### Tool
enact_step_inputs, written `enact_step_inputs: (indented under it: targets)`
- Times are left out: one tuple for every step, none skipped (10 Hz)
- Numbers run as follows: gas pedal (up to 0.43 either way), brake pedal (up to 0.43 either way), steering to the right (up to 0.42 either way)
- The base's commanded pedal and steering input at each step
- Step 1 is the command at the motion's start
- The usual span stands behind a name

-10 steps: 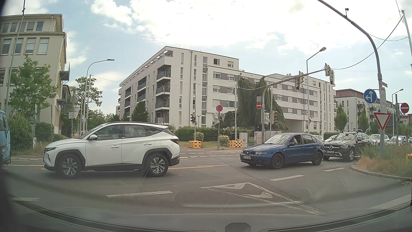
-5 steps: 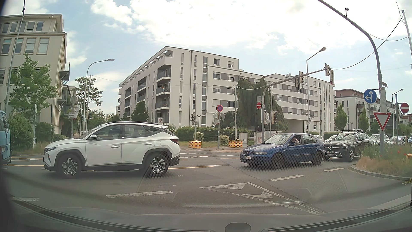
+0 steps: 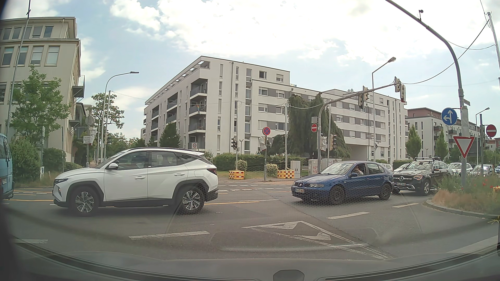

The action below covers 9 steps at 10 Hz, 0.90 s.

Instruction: Follow the waypoints while adhering to traffic rules and regulations

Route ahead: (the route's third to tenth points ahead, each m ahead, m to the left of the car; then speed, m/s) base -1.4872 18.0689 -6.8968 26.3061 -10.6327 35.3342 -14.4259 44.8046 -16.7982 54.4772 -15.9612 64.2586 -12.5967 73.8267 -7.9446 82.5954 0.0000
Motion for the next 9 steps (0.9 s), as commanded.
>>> enact_step_inputs:
  targets:
    - [0.0, 0.341, -0.882]
    - [0.0, 0.341, -0.881]
    - [0.0, 0.341, -0.882]
    - [0.0, 0.341, -0.881]
    - [0.0, 0.335, -0.882]
    - [0.0, 0.335, -0.882]
    - [0.0, 0.335, -0.882]
    - [0.0, 0.335, -0.882]
    - [0.0, 0.335, -0.882]
